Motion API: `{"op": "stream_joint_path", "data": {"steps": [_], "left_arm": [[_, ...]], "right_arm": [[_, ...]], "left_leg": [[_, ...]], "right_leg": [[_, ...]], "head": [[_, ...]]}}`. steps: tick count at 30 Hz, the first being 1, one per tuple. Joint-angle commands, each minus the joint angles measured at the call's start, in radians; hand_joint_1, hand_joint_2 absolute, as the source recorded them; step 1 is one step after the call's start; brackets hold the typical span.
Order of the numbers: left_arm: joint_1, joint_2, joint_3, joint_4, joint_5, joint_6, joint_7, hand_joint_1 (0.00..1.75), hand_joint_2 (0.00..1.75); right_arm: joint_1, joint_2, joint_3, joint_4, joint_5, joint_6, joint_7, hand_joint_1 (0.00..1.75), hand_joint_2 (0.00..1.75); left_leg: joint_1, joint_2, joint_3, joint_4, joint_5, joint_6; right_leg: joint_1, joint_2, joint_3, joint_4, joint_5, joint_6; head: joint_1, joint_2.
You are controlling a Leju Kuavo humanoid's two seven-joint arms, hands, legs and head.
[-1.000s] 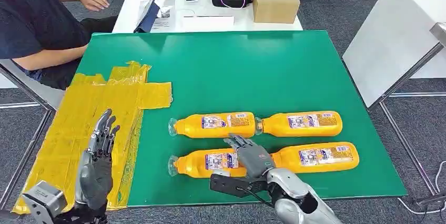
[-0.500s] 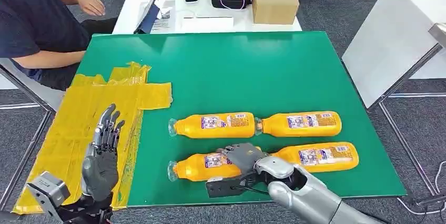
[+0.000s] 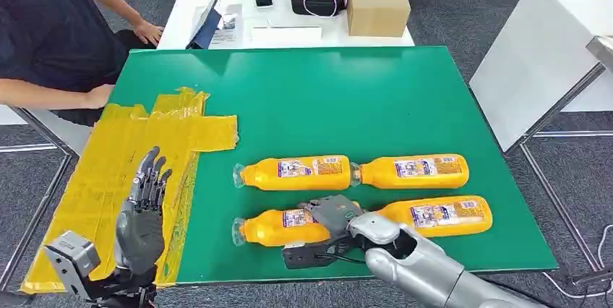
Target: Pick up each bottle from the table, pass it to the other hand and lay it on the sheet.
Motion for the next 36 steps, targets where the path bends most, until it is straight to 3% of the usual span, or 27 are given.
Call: {"op": "stream_joint_path", "data": {"steps": [1, 3, 8, 14, 18, 29, 36], "left_arm": [[0.118, -0.037, 0.123, -0.066, 0.111, 0.125, 0.006, 0.00, 1.75], [0.154, -0.034, 0.132, -0.078, 0.227, 0.096, 0.042, 0.00, 1.75], [0.188, -0.025, 0.135, -0.090, 0.382, 0.027, 0.081, 0.00, 1.75], [0.183, -0.024, 0.131, -0.079, 0.422, -0.040, 0.088, 0.00, 1.75], [0.170, 0.012, 0.077, -0.061, 0.452, -0.104, 0.100, 0.00, 1.75], [0.157, 0.035, 0.039, -0.056, 0.469, -0.124, 0.105, 0.00, 1.75], [0.101, 0.048, -0.012, -0.037, 0.492, -0.119, 0.105, 0.00, 1.75]], "right_arm": [[0.395, 0.111, -0.453, -0.246, -0.213, -0.329, -0.074, 1.75, 1.75], [0.467, 0.127, -0.533, -0.376, -0.261, -0.356, -0.104, 1.75, 1.75], [0.495, 0.153, -0.575, -0.500, -0.334, -0.340, -0.156, 1.75, 1.75], [0.460, 0.158, -0.543, -0.477, -0.350, -0.324, -0.168, 1.75, 1.75], [0.413, 0.160, -0.505, -0.446, -0.369, -0.299, -0.180, 1.75, 1.75], [0.376, 0.169, -0.482, -0.416, -0.366, -0.292, -0.180, 1.75, 1.75], [0.246, 0.211, -0.372, -0.310, -0.251, -0.285, -0.134, 1.75, 1.75]], "left_leg": [[0.001, -0.001, 0.000, -0.001, -0.001, -0.001], [0.001, -0.001, -0.001, -0.001, -0.002, -0.001], [0.001, 0.003, -0.008, 0.001, -0.003, -0.002], [0.001, 0.002, -0.012, 0.000, -0.001, -0.001], [0.001, 0.002, -0.012, 0.000, -0.001, -0.001], [0.000, 0.002, -0.013, -0.001, 0.000, -0.001], [0.001, 0.004, -0.012, -0.001, 0.000, -0.001]], "right_leg": [[0.001, -0.001, 0.001, -0.001, -0.001, -0.001], [0.002, -0.002, 0.010, -0.002, -0.002, -0.001], [0.001, 0.002, 0.003, 0.002, -0.002, -0.002], [0.001, 0.001, -0.001, 0.001, 0.000, -0.001], [0.001, 0.001, -0.001, 0.000, 0.000, -0.001], [0.000, 0.001, -0.002, 0.000, 0.001, -0.001], [0.001, 0.003, -0.002, 0.000, 0.001, -0.001]], "head": [[-0.001, 0.000], [0.000, 0.000], [-0.001, 0.000], [0.000, 0.000], [0.000, 0.000], [-0.001, 0.000], [0.000, 0.000]]}}
